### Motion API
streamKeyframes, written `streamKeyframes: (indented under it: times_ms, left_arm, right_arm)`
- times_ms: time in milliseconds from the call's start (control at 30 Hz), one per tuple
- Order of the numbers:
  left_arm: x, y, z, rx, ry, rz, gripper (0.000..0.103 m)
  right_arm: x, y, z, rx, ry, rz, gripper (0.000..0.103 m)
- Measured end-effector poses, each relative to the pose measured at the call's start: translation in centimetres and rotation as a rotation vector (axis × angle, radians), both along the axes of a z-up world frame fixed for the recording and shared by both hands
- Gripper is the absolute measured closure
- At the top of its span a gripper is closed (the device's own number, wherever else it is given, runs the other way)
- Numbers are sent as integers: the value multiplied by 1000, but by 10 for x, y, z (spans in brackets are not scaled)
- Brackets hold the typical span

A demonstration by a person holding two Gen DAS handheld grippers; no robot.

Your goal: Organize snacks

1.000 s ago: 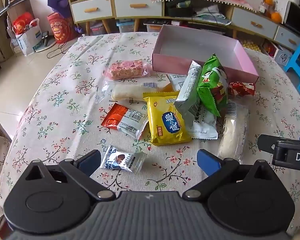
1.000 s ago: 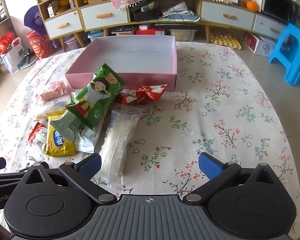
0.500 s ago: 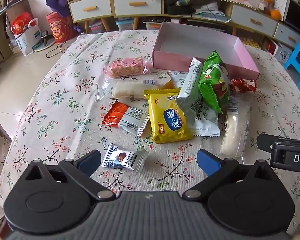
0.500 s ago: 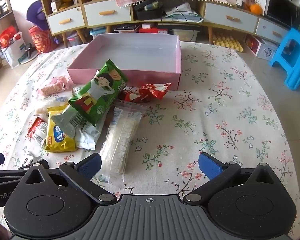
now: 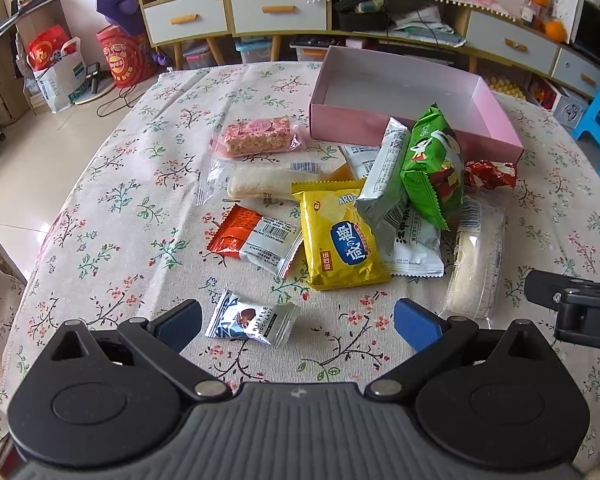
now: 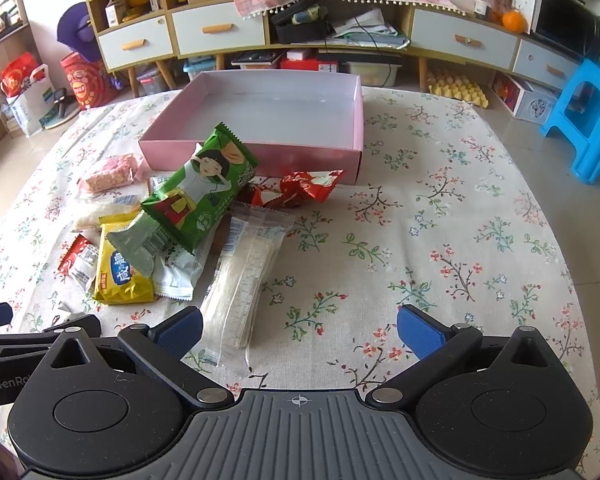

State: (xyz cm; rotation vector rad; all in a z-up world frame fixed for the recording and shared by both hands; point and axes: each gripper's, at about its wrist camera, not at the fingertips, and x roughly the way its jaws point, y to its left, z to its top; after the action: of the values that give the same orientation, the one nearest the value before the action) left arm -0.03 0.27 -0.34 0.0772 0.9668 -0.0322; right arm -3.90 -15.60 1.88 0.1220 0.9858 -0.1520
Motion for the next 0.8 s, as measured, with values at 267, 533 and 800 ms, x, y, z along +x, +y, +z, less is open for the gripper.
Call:
streamKeyframes:
  times_ms: [267, 533, 800]
  left_arm:
    - [0, 0, 0, -14, 8, -3, 1]
    - [6, 8, -5, -38, 35, -3, 0]
    - [10, 15, -8, -53, 54, 7, 0]
  right_arm:
    - [2, -2, -2, -19, 1, -14, 0]
    - [10, -5, -7, -13, 18, -34, 0]
    - [18, 1, -10, -17, 22, -35, 0]
